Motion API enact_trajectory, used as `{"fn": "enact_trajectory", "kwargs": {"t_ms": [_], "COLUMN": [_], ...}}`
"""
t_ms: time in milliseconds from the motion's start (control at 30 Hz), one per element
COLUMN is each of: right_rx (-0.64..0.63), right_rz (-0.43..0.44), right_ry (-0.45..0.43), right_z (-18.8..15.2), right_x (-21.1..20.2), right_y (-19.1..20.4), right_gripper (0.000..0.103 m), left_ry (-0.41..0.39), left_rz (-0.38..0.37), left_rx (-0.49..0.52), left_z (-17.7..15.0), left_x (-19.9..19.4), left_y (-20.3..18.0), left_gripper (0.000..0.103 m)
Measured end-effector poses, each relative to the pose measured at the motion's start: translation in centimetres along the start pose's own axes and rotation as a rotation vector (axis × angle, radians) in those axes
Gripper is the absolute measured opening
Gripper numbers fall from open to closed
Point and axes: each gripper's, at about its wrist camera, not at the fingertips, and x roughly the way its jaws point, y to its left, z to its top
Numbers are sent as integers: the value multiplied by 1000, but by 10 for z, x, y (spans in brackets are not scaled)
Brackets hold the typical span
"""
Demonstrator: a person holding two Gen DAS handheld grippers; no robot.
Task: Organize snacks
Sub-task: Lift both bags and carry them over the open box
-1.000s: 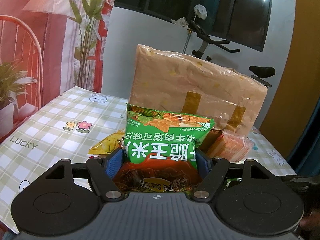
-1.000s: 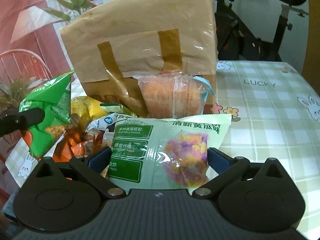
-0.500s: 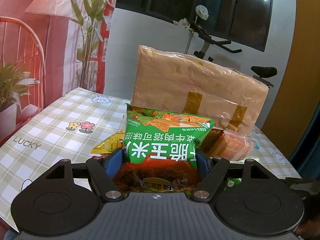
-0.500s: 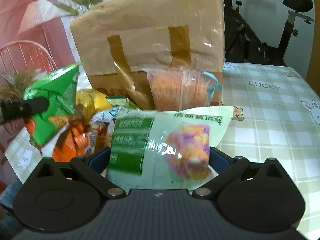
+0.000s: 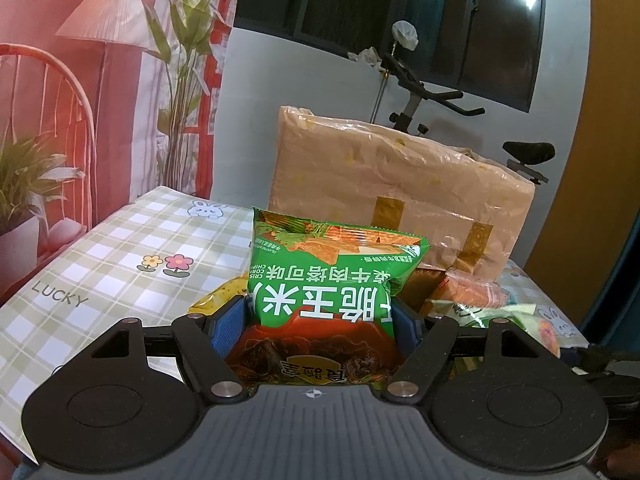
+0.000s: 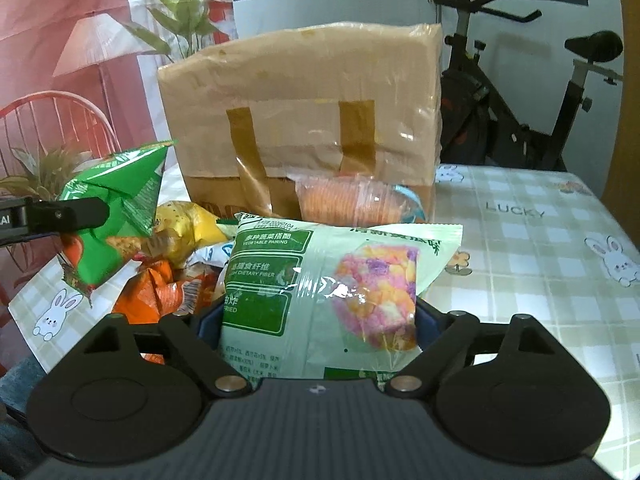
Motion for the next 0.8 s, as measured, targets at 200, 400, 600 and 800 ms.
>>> {"fn": "enact_trajectory", "kwargs": {"t_ms": [200,400,600,800], "right_rx": [-89,-123,-118,-143], "right_rz": [-13,-14,-7,3], "right_ry": [-103,-145,-175,-257], "right_z": [3,6,15,34], "right_x": [-16,-20,-25,-38], "right_y": [12,18,15,14], "right_gripper": [88,88,88,88], "left_ry": [-7,-12,-42,-128], "left_rz": [0,3,20,40], "left_rx": [-2,-1,-1,13], "left_z": [0,1,9,31], "left_x": [-3,-5,-12,-24], "left_y": [1,2,4,4], "left_gripper": [77,77,77,77]}}
